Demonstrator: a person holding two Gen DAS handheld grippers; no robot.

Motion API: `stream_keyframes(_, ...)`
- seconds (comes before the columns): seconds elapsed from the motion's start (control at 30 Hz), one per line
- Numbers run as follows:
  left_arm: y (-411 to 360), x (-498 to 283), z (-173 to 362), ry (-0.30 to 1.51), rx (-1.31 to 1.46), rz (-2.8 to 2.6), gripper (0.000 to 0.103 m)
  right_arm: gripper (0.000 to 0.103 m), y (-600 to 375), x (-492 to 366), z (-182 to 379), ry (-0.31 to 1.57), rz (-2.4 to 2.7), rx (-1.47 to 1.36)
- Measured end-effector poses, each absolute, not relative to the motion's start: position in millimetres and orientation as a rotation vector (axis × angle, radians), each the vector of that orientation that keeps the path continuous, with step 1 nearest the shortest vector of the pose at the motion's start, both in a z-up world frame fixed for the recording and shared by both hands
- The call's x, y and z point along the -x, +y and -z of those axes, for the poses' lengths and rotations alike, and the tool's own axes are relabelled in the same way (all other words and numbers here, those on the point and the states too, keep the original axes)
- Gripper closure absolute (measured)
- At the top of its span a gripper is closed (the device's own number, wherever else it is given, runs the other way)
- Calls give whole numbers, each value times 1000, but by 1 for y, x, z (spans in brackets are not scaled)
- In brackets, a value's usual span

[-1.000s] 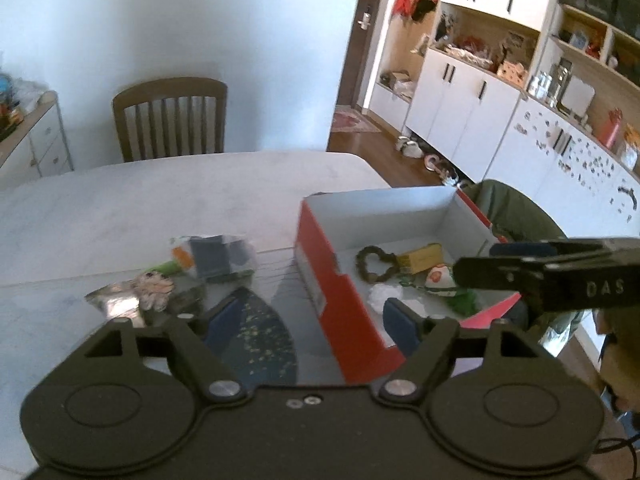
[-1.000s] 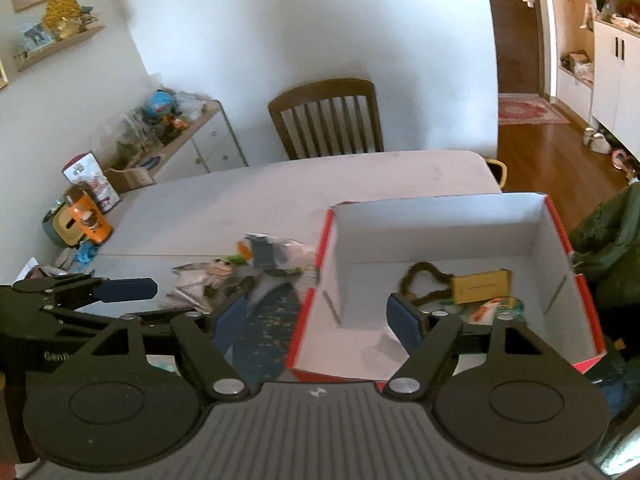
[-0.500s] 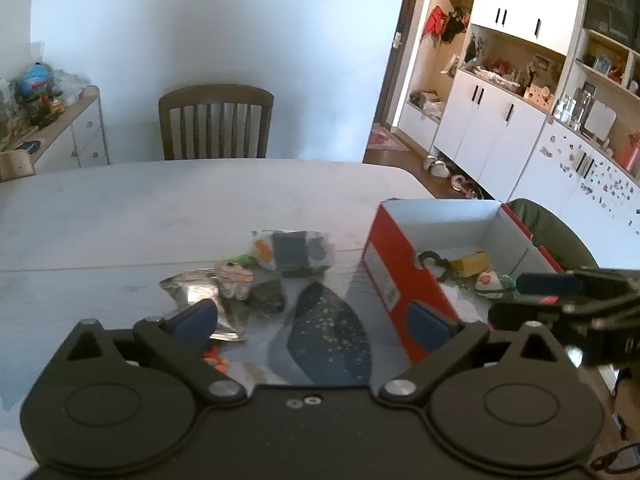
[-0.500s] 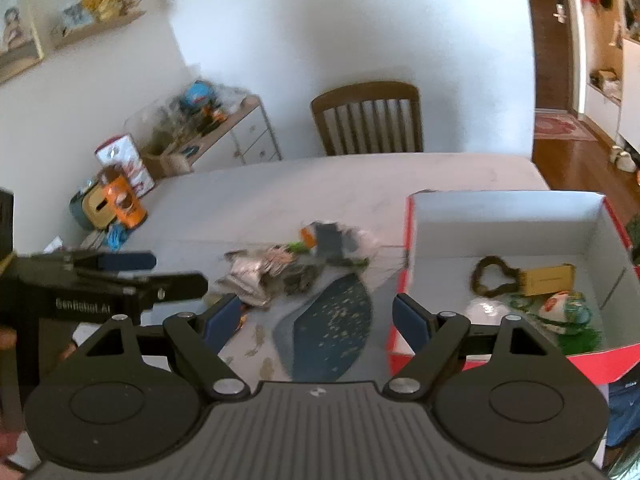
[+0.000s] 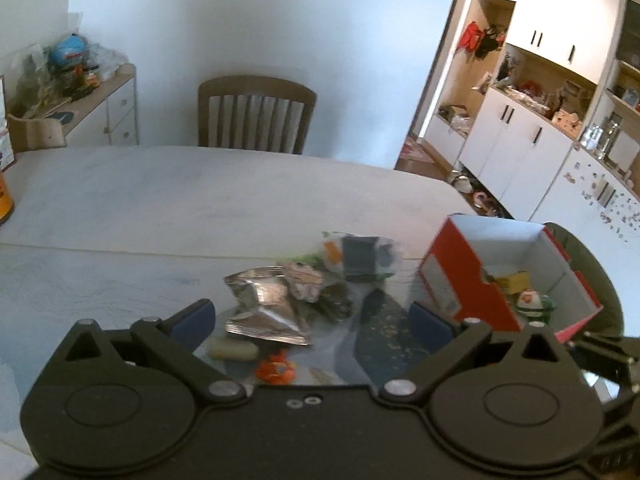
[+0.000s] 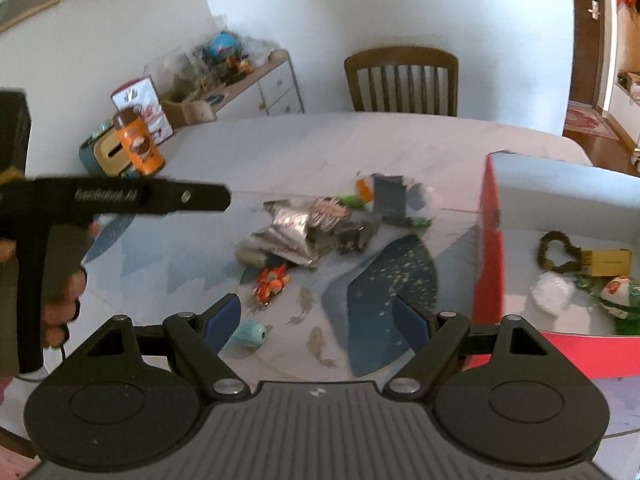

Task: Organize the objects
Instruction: 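Grasp the foil snack pack with the left tool while the right tool grasps the light-blue egg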

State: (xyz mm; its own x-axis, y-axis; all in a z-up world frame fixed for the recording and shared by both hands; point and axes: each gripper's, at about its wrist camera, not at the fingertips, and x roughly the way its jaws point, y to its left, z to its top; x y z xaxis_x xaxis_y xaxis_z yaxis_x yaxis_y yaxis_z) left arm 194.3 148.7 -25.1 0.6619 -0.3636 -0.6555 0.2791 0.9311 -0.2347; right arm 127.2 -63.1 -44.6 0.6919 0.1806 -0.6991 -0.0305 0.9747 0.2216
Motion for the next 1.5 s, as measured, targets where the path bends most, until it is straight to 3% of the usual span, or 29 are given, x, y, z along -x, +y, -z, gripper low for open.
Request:
stream_keyframes(0.57, 151, -253, 80, 847, 0, 342, 1, 20, 28, -172, 110, 913, -265, 9)
stream_keyframes(1.1, 127, -299, 124, 912, -53, 364, 1, 20, 45, -200, 155, 991, -290, 32)
stream_keyframes(1.5, 128, -318, 146, 979, -14, 403, 23, 33, 52, -203, 161, 1002, -302, 55)
